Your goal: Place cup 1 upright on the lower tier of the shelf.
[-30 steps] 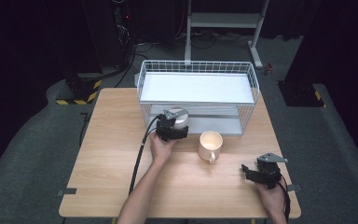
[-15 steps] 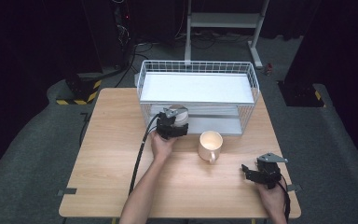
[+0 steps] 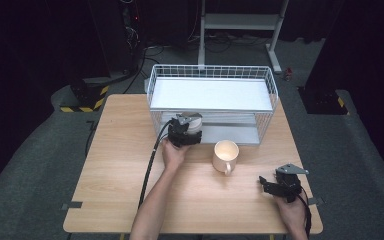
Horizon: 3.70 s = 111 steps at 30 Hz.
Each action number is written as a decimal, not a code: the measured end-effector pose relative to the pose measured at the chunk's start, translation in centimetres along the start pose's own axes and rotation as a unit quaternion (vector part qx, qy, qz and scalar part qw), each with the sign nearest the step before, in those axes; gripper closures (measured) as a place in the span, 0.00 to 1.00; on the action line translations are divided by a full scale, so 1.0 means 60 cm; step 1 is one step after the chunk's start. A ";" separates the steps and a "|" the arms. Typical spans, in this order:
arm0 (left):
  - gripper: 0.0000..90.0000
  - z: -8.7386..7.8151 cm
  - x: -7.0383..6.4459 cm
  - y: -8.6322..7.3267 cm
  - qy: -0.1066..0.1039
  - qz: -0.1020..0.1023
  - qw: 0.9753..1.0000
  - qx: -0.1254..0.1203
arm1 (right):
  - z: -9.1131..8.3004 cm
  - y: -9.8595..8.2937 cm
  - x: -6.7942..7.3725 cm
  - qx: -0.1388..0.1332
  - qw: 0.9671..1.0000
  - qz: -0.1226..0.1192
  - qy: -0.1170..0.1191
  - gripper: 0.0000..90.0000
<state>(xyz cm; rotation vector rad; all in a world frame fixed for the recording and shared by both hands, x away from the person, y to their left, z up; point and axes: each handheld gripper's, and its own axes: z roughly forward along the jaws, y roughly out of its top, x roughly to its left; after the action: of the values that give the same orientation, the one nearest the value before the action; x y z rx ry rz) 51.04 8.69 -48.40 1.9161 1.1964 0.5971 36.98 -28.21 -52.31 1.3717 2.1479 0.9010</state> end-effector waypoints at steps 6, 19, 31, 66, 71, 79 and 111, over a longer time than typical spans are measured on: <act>0.21 0.000 -0.003 0.000 -0.001 -0.007 1.000 0.001 | 0.000 0.000 0.000 0.000 1.000 0.000 0.000 0.30; 0.18 -0.003 0.000 -0.001 -0.002 -0.012 1.000 0.021 | 0.000 0.000 0.000 0.000 1.000 0.000 0.000 0.30; 0.20 -0.011 0.001 -0.017 -0.002 -0.020 0.999 0.038 | 0.000 0.000 0.000 0.000 1.000 0.000 0.000 0.30; 0.37 0.019 0.012 -0.012 0.023 -0.033 0.998 0.053 | 0.000 0.000 0.000 -0.001 1.000 0.001 0.000 0.30; 0.37 0.024 0.015 -0.008 0.025 -0.038 0.998 0.053 | 0.000 0.000 0.000 -0.001 1.000 0.001 0.000 0.30; 0.38 0.034 0.021 -0.006 0.043 -0.041 0.996 0.063 | 0.000 0.000 0.000 -0.001 1.000 0.001 0.000 0.30; 0.30 -0.033 0.009 -0.014 0.005 -0.026 0.999 0.026 | 0.000 0.000 0.000 -0.001 1.000 0.001 0.000 0.30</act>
<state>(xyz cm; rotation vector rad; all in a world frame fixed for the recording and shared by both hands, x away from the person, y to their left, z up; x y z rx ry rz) 49.42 10.13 -47.94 1.9213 1.2767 0.5528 36.98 -28.19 -52.31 1.3738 2.1461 0.9028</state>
